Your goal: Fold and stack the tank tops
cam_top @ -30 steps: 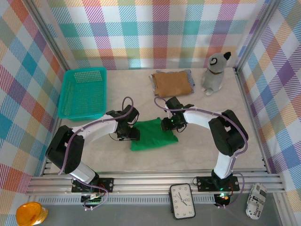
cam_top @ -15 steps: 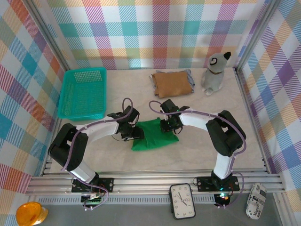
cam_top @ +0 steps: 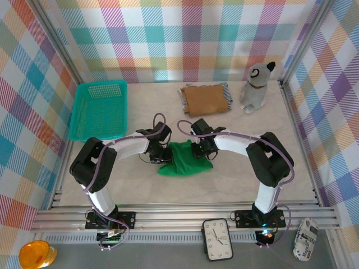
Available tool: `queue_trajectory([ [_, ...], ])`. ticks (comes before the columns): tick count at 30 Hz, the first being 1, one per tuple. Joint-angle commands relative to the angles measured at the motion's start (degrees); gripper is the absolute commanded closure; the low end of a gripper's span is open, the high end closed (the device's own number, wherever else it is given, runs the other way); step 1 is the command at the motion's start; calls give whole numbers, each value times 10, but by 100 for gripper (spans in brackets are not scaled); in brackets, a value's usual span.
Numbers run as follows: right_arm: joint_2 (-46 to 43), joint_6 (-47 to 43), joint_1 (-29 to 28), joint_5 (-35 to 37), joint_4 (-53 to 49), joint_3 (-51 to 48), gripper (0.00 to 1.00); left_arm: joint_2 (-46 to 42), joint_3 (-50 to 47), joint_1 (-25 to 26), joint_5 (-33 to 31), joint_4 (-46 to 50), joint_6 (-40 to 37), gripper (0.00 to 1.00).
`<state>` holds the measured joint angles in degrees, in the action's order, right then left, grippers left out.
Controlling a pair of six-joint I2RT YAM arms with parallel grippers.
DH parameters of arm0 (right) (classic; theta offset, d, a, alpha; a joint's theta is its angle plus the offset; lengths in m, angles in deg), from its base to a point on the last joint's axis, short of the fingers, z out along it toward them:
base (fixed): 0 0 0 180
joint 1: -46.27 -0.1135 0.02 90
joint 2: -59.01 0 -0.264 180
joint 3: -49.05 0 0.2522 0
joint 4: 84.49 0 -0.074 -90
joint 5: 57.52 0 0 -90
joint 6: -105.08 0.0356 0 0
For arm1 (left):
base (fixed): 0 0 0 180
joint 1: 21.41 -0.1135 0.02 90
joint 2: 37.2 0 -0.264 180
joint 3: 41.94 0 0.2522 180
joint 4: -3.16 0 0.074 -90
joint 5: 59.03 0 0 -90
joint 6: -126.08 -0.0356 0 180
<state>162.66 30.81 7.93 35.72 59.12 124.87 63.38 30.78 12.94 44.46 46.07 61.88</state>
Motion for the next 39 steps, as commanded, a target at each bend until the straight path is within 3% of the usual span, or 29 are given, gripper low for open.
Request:
queue_trajectory([
  [1, -3, 4, -2, -8, -26, -21, 91, 42, -3, 5, -32, 52, -22, 95],
  [10, -67, -6, 41, -18, -57, 26, 99, 19, 153, 5, -80, 184, -75, 99],
  [16, -84, -45, 99, -32, -78, 91, 100, 57, 283, 4, -106, 231, -109, 100],
  [26, -1, -112, 195, -25, -73, 269, 100, 188, 542, -16, -157, 232, -158, 100],
  [39, 161, -145, 276, -5, -26, 462, 99, 421, 864, -33, -128, 190, -172, 99],
])
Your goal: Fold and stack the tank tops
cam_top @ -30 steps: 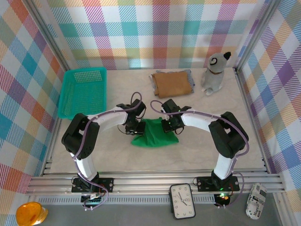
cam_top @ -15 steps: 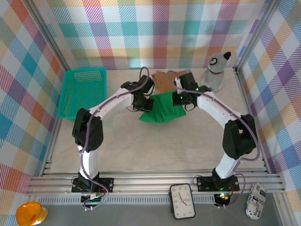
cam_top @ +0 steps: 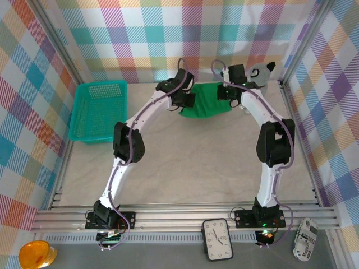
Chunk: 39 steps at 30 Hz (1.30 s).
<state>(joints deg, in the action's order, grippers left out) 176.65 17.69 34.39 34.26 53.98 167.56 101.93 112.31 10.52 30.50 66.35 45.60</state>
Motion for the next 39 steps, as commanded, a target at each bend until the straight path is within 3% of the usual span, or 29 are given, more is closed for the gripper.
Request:
queue_trajectory([
  [1, 34, -13, 17, 10, 27, 49, 99, 54, 73, -11, 12, -11, -9, 99],
  [6, 116, -14, 34, -3, 5, 139, 98, 106, 102, -34, 20, -39, 4, 95],
  [10, 169, -15, 44, 7, -41, 209, 91, 123, 104, -51, 13, -61, 7, 72],
  [11, 169, -13, 47, 10, -41, 209, 87, 126, 104, -53, 9, -69, 5, 71],
  [14, 169, -14, 55, 29, -52, 221, 51, 136, 115, -63, -3, -86, 5, 63],
  [15, 166, -19, 55, 35, -50, 223, 46, 139, 122, -65, -8, -86, 4, 59],
  [22, 88, -32, 66, 3, -64, 201, 35, 113, 144, -70, -8, -76, 3, 42],
  [27, -28, -26, 66, -59, -26, 57, 10, 46, 117, -69, 1, 23, -6, 38],
  [29, -79, -21, 66, -65, -8, -16, 9, -29, 26, -61, -10, 27, -21, 36],
  [35, -223, 20, 67, -65, 80, -251, 1, -320, -390, -49, -39, -104, -26, 27],
  [39, -303, 51, 67, -6, 192, -416, 1, -468, -597, -57, -81, -159, -40, 5],
])
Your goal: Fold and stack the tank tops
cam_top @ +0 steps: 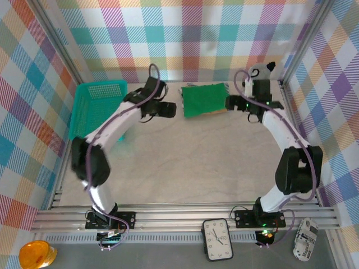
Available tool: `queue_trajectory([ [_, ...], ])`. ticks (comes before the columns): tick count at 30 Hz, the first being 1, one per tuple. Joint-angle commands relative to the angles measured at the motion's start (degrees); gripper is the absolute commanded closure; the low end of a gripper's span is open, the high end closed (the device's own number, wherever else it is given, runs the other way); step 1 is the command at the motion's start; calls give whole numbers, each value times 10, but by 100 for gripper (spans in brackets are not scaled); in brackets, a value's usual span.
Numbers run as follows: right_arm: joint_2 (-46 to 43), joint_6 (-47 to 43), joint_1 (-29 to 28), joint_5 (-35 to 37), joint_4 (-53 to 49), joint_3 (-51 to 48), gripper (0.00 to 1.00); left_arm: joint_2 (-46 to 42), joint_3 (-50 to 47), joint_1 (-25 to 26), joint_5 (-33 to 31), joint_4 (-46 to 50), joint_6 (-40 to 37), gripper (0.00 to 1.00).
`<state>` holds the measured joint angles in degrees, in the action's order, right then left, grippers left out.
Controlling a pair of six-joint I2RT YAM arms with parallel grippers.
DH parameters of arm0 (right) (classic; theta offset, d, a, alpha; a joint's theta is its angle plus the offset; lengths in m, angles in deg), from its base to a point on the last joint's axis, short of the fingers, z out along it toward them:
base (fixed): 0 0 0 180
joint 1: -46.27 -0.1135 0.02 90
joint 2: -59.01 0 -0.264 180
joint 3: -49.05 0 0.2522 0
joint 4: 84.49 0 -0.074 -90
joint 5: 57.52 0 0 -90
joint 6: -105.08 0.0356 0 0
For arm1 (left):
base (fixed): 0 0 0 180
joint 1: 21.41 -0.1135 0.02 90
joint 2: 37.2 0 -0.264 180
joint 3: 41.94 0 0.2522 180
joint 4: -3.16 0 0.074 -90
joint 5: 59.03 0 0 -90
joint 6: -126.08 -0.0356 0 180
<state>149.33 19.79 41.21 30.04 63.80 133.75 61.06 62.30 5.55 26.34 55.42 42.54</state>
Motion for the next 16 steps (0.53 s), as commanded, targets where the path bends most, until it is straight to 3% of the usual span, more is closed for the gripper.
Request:
queue_trajectory([
  [1, -45, 28, -1, 67, 136, -121, 1, -93, -150, -12, -52, -65, -13, 0],
  [8, -79, -15, -2, 102, 205, -234, 1, -248, -395, -72, -67, -195, -33, 0],
  [12, -76, 6, -2, 99, 263, -271, 1, -284, -469, -105, -44, -270, -37, 0],
  [16, -79, 5, -2, 110, 293, -289, 1, -271, -473, -133, -25, -287, -47, 0],
])
